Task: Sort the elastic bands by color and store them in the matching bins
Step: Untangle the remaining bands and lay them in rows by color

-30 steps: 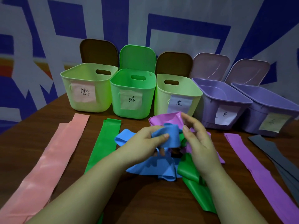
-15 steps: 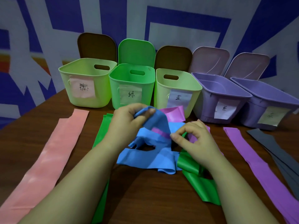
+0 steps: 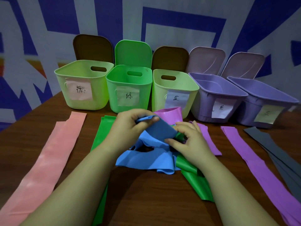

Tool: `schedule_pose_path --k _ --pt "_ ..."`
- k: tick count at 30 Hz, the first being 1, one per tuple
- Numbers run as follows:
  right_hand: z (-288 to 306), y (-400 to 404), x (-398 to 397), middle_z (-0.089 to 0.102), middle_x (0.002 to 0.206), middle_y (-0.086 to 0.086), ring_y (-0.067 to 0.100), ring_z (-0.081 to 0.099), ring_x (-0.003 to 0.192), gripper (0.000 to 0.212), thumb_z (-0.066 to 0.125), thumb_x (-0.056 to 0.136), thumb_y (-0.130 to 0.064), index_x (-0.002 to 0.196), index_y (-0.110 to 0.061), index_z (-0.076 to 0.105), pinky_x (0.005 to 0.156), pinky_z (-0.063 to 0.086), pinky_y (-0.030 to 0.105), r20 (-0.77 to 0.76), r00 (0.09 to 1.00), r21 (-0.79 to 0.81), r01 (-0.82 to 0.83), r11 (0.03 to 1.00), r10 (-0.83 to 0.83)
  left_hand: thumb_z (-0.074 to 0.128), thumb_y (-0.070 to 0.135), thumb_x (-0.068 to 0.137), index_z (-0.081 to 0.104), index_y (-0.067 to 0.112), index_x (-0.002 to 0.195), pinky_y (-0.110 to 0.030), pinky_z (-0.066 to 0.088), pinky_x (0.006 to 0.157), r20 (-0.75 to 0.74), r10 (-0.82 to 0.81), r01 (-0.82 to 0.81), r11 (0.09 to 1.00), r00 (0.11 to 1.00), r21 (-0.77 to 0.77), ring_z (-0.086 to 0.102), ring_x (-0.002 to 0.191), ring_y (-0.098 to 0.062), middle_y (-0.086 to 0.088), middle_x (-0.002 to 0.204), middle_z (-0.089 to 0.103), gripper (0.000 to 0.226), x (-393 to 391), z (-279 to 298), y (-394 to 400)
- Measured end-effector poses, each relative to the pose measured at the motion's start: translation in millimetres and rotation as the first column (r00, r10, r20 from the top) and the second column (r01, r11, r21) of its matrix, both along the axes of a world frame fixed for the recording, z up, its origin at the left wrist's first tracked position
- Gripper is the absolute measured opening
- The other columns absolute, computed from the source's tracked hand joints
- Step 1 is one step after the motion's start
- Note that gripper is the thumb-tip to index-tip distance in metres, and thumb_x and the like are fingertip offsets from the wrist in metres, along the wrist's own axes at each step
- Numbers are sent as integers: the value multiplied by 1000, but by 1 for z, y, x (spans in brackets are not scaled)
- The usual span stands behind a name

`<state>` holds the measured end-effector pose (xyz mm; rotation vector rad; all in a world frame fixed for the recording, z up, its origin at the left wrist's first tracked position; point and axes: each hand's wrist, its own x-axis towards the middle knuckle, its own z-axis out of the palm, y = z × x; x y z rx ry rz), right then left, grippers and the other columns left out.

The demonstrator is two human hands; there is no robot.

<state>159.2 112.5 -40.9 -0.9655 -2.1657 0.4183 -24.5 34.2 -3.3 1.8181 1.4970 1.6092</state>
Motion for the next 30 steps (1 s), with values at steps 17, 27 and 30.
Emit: schedule_pose_path --k 17,27,30 --pt "11 10 17 63 80 -8 28 60 95 8 71 78 -18 85 -17 71 110 24 37 -150 964 149 240 959 -218 58 22 93 61 22 68 -12 36 52 461 297 -358 933 836 48 42 53 2 11 56 49 25 -5 1 3" --pt "33 2 36 68 74 -20 -5 61 72 21 73 80 -10 82 -29 66 70 46 11 -482 871 -71 66 995 -92 55 28 94 59 19 68 -13 31 42 533 326 -350 935 781 -59 37 40 1 16 42 44 28 -10 -5 8" --pt "36 0 41 66 75 -19 -9 59 78 17 73 80 -11 83 -26 65 73 42 5 -498 858 47 170 984 -124 57 29 93 60 19 68 -16 32 46 541 324 -371 928 776 -23 38 45 0 14 46 46 27 -8 -6 7"
